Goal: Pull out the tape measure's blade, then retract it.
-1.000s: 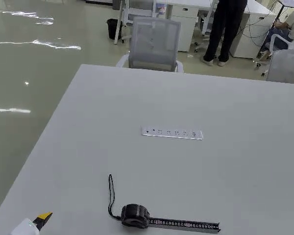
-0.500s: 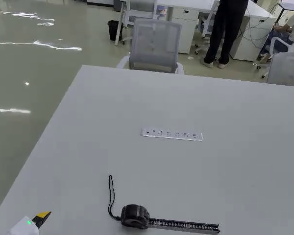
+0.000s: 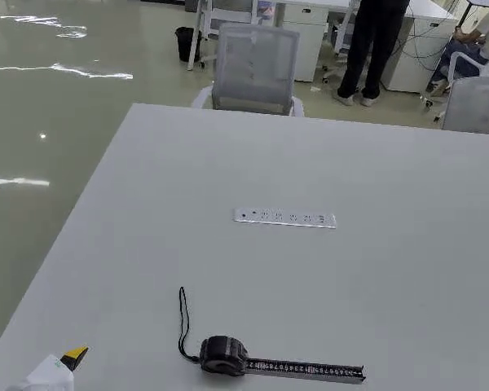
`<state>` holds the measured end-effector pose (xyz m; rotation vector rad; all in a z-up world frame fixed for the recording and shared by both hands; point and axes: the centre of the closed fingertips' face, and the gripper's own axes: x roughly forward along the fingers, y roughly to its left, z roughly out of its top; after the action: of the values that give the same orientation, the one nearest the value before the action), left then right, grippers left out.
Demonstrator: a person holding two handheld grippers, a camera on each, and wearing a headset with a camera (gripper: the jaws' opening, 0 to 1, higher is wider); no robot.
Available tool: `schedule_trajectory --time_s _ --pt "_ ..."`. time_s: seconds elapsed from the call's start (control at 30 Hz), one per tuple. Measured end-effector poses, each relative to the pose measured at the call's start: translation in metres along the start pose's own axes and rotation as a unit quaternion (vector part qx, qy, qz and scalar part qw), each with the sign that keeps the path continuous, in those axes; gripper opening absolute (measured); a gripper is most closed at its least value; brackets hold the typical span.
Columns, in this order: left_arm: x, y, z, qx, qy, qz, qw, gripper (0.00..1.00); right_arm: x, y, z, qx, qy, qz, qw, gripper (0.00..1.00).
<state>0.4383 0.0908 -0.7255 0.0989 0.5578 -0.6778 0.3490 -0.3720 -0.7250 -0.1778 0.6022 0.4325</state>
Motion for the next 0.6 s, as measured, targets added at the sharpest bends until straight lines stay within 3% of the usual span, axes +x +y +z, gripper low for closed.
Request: schedule_trajectory --time_s 0.1,0.23,0.3,0.6 --pt "0.005 -0.004 0.003 0.025 0.012 0.0 0.9996 0.99 0.004 0.0 0.0 -0.001 0.001 0.005 1.0 1.0" --pt "0.011 -0.01 0.008 0.018 0.022 -0.002 0.9996 0.99 0.007 -0.001 0.003 -0.004 -0.003 0.012 0.9999 0.99" --pt "0.014 -0.01 0.005 -0.005 0.036 -0.001 0.9993 0.99 0.008 -0.001 0.004 -0.005 -0.003 0.015 0.9999 0.99" --pt "0.021 -0.023 0.019 -0.016 0.025 -0.008 0.9995 0.99 0.013 -0.001 0.003 -0.007 0.008 0.022 0.9997 0.99"
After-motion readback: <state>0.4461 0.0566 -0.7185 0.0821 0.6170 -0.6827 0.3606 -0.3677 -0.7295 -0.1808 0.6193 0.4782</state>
